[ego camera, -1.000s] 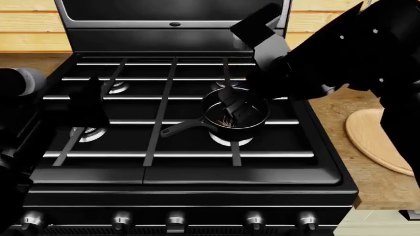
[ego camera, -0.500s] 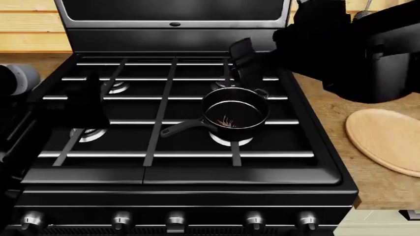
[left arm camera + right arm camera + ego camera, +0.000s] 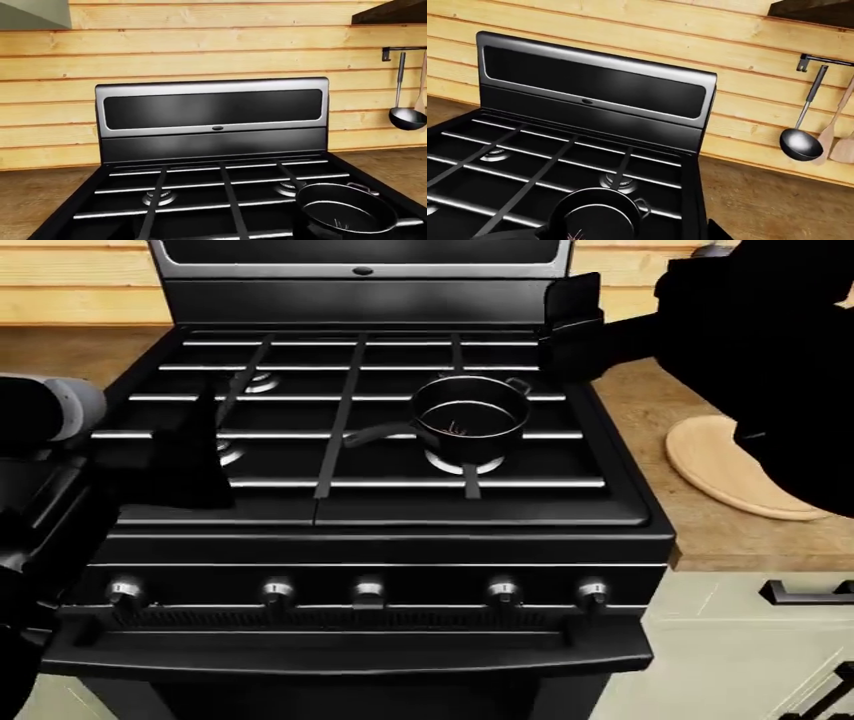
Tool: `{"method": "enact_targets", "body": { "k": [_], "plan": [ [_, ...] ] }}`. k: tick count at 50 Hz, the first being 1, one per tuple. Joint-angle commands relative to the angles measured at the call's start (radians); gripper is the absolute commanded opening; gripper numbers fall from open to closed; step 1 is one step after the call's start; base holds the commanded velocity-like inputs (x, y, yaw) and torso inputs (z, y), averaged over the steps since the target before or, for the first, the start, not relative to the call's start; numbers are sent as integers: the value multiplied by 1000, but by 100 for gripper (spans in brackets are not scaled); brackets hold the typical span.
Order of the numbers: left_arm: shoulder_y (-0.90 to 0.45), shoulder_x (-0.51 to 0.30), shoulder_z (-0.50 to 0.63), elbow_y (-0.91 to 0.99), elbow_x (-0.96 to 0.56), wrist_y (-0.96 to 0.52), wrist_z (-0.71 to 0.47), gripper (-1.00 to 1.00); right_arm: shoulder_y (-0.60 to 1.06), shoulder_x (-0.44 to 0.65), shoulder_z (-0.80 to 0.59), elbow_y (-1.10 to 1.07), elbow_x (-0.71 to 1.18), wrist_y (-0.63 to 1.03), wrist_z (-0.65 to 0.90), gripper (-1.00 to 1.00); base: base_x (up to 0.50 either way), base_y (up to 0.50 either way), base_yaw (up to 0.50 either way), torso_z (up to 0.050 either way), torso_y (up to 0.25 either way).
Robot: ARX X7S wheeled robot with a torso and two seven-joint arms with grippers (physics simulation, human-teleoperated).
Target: Frozen meat rests on a plate on the counter. Retrieve the meat and place it in a pot on a burner. Then turn the burner on.
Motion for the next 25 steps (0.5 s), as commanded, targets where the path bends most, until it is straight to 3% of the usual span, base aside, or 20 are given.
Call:
{"method": "enact_targets", "body": {
  "k": [1, 5, 19, 25],
  "plan": [
    [-3, 4, 20, -3, 20, 1, 9, 100, -26, 29, 14, -31, 5, -20, 17, 100, -500, 0, 0, 0, 0],
    [-4, 6, 27, -3, 30, 3, 14, 100, -31, 31, 14, -28, -1, -23, 10, 100, -500, 0, 0, 0, 0],
    [24, 18, 33, 23, 92, 32, 31, 100, -113, 58, 51, -106, -40, -102, 30, 100, 0, 0, 0, 0, 0],
    [148, 49, -22, 76, 155, 108, 57, 100, -223, 100, 123, -246, -38, -214, 95, 100, 0, 0, 0, 0, 0]
  ]
}}
